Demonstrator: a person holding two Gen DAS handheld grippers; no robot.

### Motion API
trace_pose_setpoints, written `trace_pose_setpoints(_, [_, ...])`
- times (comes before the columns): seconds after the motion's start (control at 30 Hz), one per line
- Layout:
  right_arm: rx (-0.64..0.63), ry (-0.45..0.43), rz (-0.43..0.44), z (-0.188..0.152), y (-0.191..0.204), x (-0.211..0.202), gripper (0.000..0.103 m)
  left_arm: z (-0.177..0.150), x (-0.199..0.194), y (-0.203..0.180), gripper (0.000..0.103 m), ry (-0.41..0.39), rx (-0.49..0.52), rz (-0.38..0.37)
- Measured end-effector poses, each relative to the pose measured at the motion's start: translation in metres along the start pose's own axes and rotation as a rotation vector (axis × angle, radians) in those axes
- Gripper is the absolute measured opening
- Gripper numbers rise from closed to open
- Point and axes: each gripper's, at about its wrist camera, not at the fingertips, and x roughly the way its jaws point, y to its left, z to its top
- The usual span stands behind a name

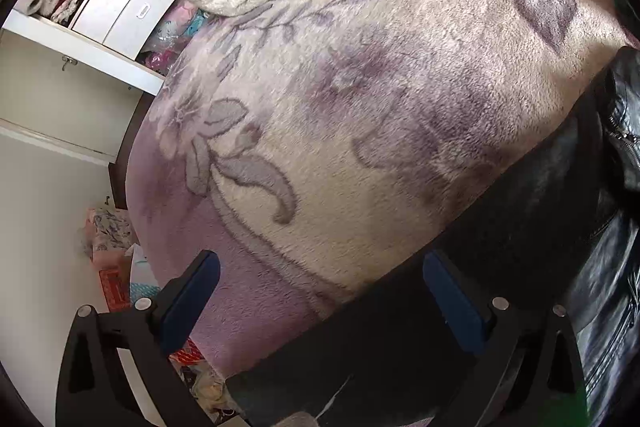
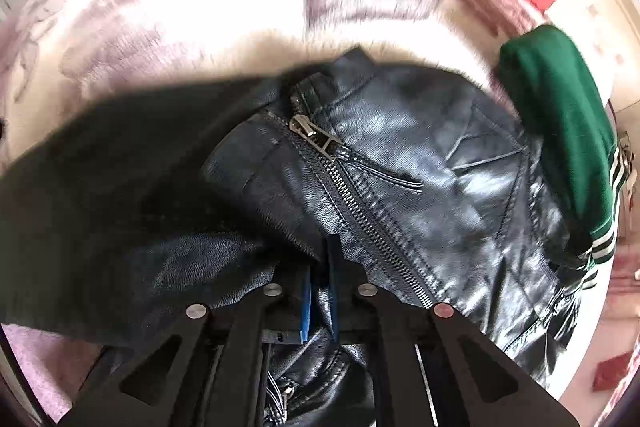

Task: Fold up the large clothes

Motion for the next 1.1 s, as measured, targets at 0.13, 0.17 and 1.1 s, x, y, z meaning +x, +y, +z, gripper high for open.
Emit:
trace_pose_setpoints(0.13, [0.459,-0.034,0.209,-0.063,-0.078,-0.054,0.054,-0.003,-0.011,0.004,0.103,-0.028,0.011,-0.017])
trace_pose_setpoints(0.17, [0.584,-0.035,0.197,-0.095,-0.102,-0.068,0.059,-0.004,-0.014,0.002,0.103,-0.036,0.018,-0.021])
trace_pose_setpoints(1.1, [1.185,-0.026,0.238,-0.392,-0.301,-0.111,0.052,0.017,-0.035,-0.211,0.103,-0.044,0.253,-0.333])
